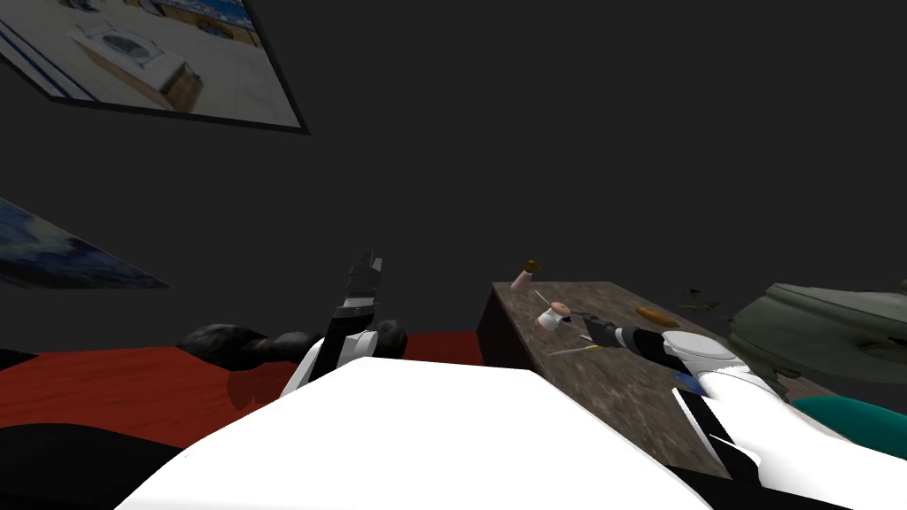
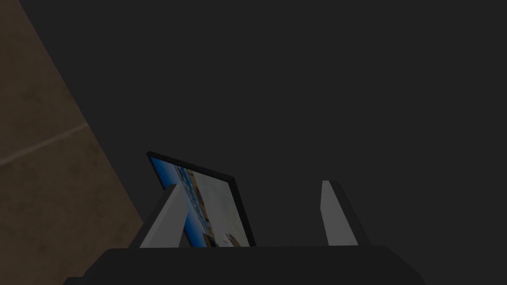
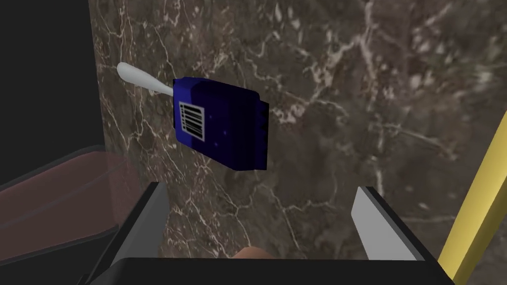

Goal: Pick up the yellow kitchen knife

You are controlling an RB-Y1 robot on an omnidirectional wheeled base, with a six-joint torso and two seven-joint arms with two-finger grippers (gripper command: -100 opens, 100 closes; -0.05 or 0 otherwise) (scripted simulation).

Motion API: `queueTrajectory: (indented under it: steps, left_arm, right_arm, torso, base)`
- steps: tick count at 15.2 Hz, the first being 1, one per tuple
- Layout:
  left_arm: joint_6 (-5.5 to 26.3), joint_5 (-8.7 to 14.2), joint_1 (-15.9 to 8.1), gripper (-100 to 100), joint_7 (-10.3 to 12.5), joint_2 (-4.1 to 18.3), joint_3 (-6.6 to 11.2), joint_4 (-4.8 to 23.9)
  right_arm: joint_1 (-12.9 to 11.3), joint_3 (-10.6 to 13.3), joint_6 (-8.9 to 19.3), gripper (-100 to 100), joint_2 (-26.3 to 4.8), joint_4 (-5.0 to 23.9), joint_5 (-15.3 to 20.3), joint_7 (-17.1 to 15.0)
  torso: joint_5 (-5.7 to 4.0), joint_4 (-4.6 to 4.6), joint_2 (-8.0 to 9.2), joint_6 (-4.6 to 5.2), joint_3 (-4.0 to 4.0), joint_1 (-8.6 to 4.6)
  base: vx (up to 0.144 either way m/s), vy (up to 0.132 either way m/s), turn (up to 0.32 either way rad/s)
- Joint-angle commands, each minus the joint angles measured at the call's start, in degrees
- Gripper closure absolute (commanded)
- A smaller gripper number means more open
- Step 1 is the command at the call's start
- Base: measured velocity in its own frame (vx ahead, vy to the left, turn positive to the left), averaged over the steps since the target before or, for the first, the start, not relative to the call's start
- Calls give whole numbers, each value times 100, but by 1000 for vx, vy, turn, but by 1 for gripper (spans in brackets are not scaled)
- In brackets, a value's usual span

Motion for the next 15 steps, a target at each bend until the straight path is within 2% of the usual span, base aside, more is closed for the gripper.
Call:
queueTrajectory:
  steps: [1, 3, 4, 8, 11, 15]
  left_arm:
    - [0, 0, 0, 0, 0, 0, 0, 0]
    - [0, 0, 0, 0, 0, 0, 0, 0]
    - [0, 0, -1, 0, 0, 0, 0, 0]
    - [0, 0, -1, 0, 0, 0, 0, 0]
    - [0, 0, -1, 0, 0, 0, 0, 0]
    - [0, 0, 0, 0, 0, 0, 0, 0]
  right_arm:
    - [-58, 38, -181, -100, -140, 262, 110, 51]
    - [-58, 38, -181, -100, -140, 262, 110, 51]
    - [40, 106, -409, -100, -318, 378, 304, -8]
    - [40, 106, -409, -100, -318, 378, 304, -8]
    - [146, 184, -631, -100, -481, 489, 485, -63]
    - [314, 319, -945, -100, -694, 637, 727, -135]
  torso:
    - [0, 0, 0, 0, 0, 0]
    - [1, -1, 5, -1, 1, -1]
    - [-1, 2, 20, -1, 9, -9]
    - [-2, 5, 29, 0, 15, -13]
    - [-4, 8, 40, 1, 22, -18]
    - [1, 1, 11, -1, 5, 3]
  base:
    - [159, 75, 24]
    - [71, 41, -5]
    - [71, 47, 43]
    - [65, 33, 10]
    - [51, 30, 22]
    - [122, 72, 28]
